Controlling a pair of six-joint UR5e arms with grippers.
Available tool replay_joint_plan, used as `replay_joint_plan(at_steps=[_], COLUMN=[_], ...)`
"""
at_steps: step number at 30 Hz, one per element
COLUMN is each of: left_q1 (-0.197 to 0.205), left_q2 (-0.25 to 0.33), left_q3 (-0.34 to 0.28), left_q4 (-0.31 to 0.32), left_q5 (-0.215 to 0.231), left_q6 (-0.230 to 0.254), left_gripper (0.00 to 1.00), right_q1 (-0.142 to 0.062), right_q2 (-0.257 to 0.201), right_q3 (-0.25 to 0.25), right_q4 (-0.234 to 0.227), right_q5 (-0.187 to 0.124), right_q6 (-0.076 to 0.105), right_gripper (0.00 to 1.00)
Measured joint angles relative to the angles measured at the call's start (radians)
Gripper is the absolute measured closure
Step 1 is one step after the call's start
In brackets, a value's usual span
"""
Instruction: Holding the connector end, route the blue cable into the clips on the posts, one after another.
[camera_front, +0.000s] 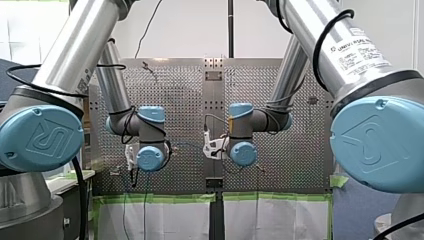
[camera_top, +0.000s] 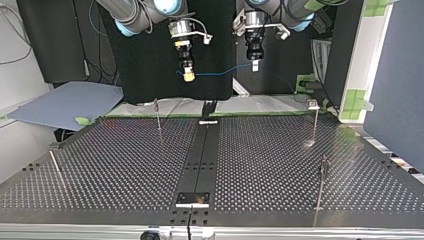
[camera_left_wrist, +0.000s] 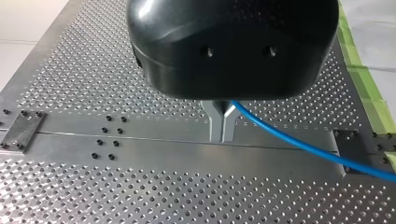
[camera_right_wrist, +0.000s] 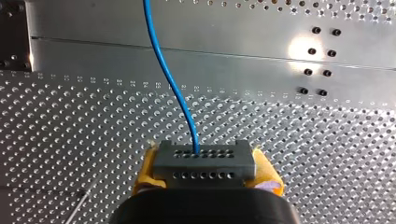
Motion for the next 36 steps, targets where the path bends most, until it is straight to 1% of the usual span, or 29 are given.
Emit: replay_joint_plan(at_steps=[5,12,15,21,25,29,32,36], left_q1=[0.000,0.000,0.000,0.004,0.016,0.019,0.020,0.020], left_q2=[0.000,0.001,0.001,0.005,0.033,0.075,0.108,0.147], left_q3=[0.000,0.000,0.000,-0.001,-0.001,-0.002,-0.002,-0.002], left_q4=[0.000,0.000,0.000,-0.004,-0.033,-0.074,-0.107,-0.151], left_q5=[0.000,0.000,0.000,-0.004,-0.033,-0.074,-0.092,-0.098], left_q6=[0.000,0.000,0.000,0.004,0.032,0.064,0.071,0.073], left_gripper=[1.00,1.00,1.00,1.00,1.00,1.00,1.00,1.00], right_q1=[0.001,0.001,0.001,0.001,0.001,0.001,0.001,0.001], right_q2=[0.031,0.089,0.097,0.100,0.100,0.101,0.101,0.101], right_q3=[-0.009,-0.010,-0.010,-0.010,-0.010,-0.010,-0.010,-0.010], right_q4=[0.007,0.008,0.008,0.008,0.008,0.008,0.008,0.008], right_q5=[0.002,0.002,0.002,0.002,0.002,0.002,0.003,0.002], right_q6=[-0.002,-0.002,-0.002,-0.002,-0.002,-0.002,-0.002,-0.002], right_gripper=[1.00,1.00,1.00,1.00,1.00,1.00,1.00,1.00])
